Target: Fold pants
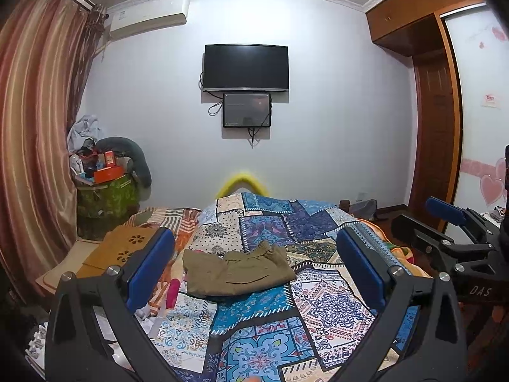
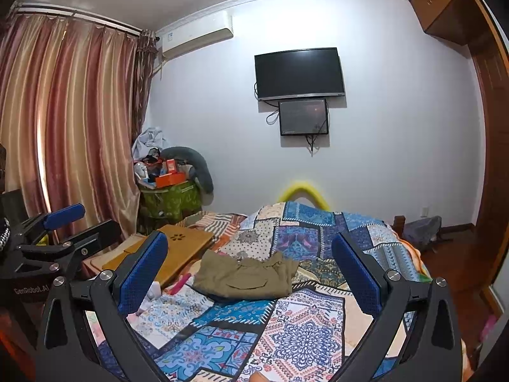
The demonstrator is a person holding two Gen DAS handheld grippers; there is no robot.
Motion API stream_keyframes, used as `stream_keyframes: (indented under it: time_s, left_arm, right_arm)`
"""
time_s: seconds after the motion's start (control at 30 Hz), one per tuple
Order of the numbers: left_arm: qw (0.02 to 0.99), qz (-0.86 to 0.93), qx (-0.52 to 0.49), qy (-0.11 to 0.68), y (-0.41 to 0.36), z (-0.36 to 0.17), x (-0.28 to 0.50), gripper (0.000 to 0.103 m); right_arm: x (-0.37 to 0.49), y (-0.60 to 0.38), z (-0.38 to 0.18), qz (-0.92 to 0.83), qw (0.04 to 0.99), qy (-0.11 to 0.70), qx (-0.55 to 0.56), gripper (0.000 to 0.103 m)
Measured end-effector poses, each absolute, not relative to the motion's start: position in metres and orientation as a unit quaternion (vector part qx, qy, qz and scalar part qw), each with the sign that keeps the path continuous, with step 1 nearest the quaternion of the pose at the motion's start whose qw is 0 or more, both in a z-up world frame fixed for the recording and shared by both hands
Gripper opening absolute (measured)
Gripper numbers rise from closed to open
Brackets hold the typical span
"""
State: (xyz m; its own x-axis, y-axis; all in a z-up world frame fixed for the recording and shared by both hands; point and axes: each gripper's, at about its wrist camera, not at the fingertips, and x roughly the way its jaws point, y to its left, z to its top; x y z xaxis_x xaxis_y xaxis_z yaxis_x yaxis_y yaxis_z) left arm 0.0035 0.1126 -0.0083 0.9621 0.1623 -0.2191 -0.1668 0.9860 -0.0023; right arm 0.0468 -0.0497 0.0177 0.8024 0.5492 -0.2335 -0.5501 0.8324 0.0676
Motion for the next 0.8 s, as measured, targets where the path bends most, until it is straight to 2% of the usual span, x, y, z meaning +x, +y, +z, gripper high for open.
stream_keyframes:
  time_s: [0.8]
  left_arm:
    - [0.989,0.077,-0.014,0.124,0.1134,-0.0135,0.0079,0.103]
  right_arm:
    - [0.0497,-0.0511,0.016,0.295,0.947,0.128,-0.001,0.102]
